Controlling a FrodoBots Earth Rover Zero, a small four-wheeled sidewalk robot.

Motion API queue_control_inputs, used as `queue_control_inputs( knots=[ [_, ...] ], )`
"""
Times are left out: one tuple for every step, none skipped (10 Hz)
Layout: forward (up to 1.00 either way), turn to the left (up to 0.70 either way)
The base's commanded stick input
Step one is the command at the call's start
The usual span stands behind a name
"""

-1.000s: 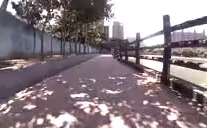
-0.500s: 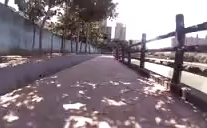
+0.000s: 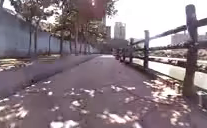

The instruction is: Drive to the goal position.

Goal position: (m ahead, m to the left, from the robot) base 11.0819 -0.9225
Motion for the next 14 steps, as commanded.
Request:
queue_control_inputs(
  knots=[
    [0.7,0.0],
    [0.7,0.0],
    [0.7,0.0],
    [0.7,0.0],
    [0.7,0.0],
    [0.7,0.0],
    [0.7,0.0],
    [0.7,0.0],
    [0.7,0.0],
    [0.7,0.0],
    [0.7,0.0],
    [0.7,0.0],
    [0.7,0.0],
    [0.7,0.05]
  ],
)
